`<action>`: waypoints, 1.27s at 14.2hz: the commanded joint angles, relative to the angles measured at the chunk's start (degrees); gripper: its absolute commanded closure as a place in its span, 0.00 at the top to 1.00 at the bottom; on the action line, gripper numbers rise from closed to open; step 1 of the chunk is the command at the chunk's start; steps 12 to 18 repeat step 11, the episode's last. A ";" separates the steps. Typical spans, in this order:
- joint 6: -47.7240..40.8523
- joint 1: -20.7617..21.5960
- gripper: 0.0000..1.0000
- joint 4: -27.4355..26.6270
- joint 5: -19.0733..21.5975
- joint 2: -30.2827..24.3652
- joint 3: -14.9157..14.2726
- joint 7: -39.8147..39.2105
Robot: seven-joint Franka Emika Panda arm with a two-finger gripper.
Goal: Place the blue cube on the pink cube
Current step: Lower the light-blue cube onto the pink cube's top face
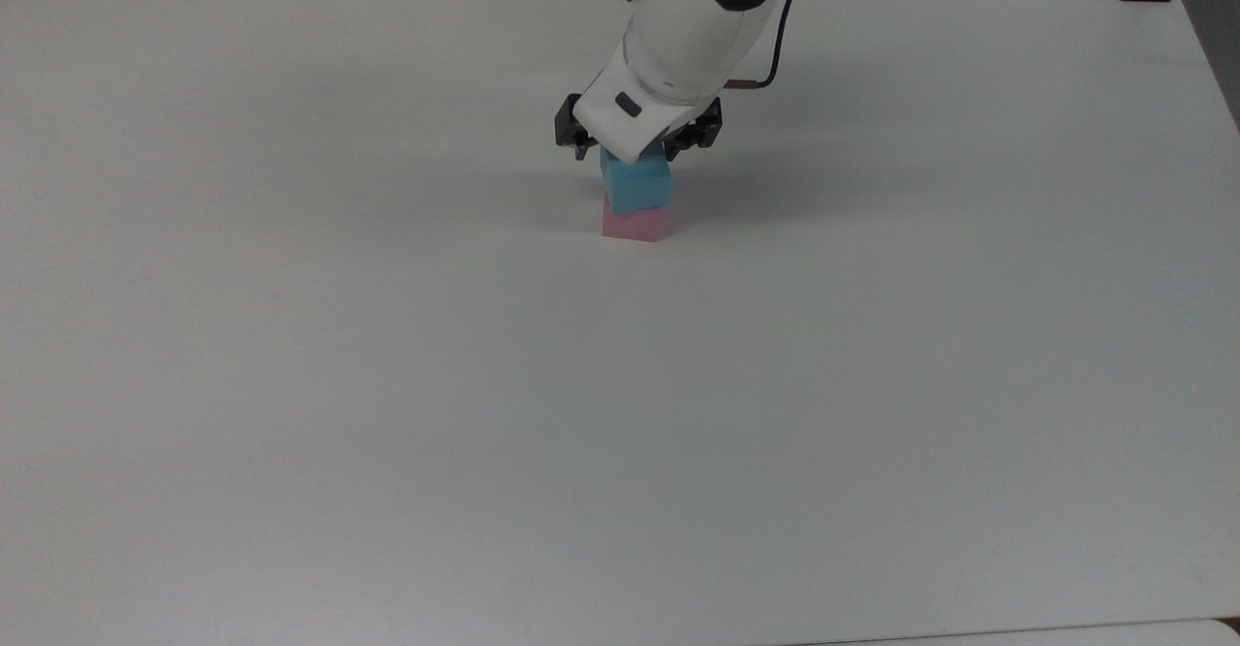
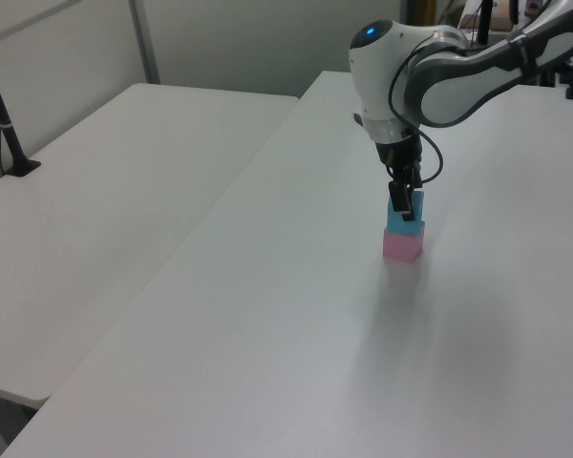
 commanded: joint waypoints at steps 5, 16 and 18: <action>-8.89 -9.48 1.00 2.40 -2.19 -13.76 7.45 10.09; -15.67 -20.85 1.00 6.61 -1.84 -14.56 7.82 0.24; -15.67 -20.85 1.00 6.61 -1.84 -14.56 7.82 0.24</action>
